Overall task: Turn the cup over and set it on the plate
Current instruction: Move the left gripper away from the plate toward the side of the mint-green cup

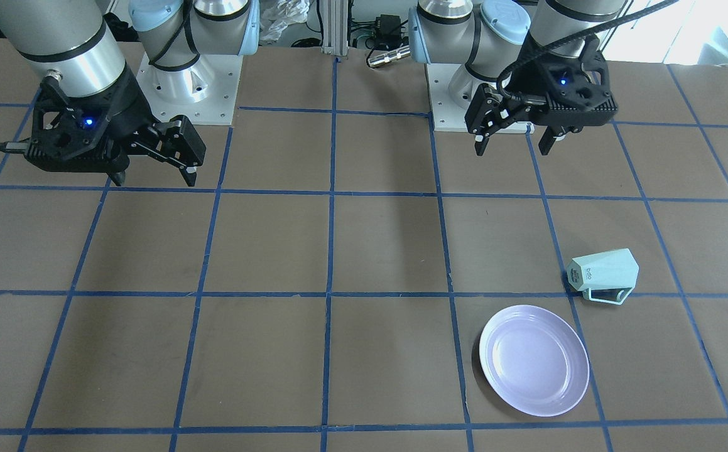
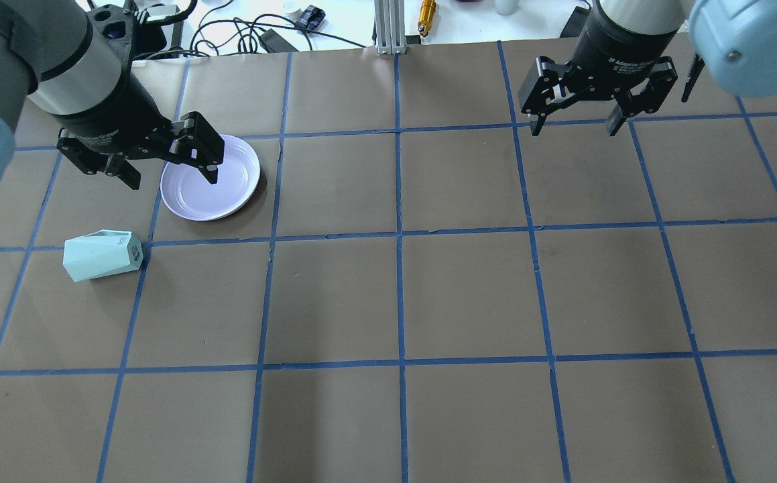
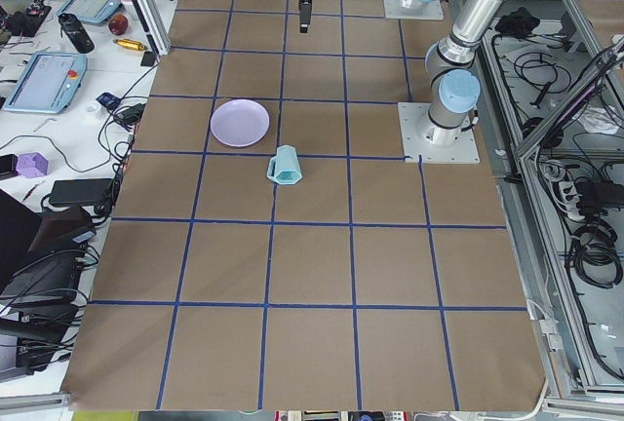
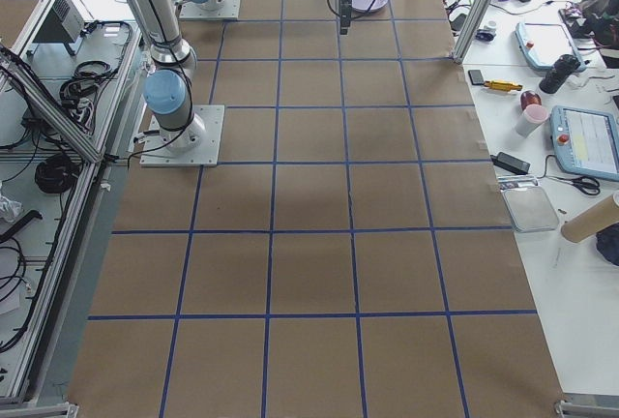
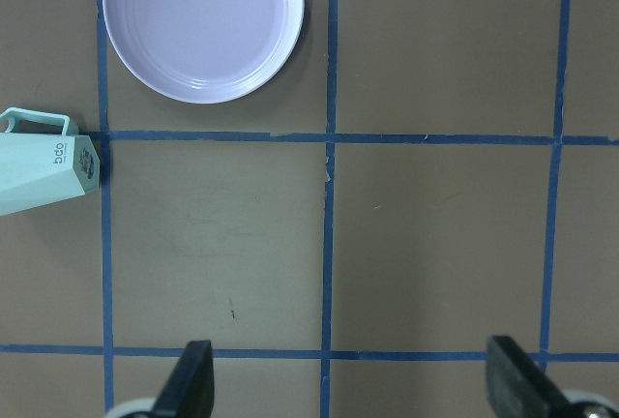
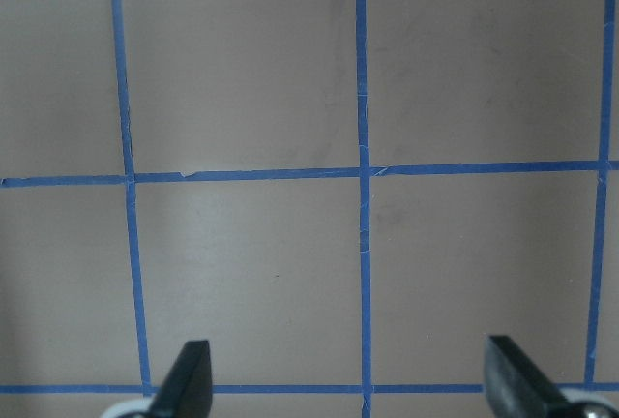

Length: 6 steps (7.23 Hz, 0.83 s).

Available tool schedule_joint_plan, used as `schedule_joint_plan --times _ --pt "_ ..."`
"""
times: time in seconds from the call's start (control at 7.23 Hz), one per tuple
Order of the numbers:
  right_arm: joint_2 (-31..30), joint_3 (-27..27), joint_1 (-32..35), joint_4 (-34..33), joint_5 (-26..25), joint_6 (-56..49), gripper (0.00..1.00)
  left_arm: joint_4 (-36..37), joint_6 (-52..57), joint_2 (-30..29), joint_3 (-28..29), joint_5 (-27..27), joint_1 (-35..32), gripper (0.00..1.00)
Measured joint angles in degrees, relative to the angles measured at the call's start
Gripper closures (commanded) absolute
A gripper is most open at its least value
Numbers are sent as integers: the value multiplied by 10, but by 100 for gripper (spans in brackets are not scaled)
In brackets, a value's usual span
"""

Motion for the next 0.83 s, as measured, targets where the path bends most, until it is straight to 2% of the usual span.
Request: schedule_joint_plan --times 0.41,0.83 --pt "0 0 0 0 0 0 0 -14 109 -17 -9 -65 140 0" --pt "0 0 0 0 0 0 0 -19 223 -63 -18 -127 250 0"
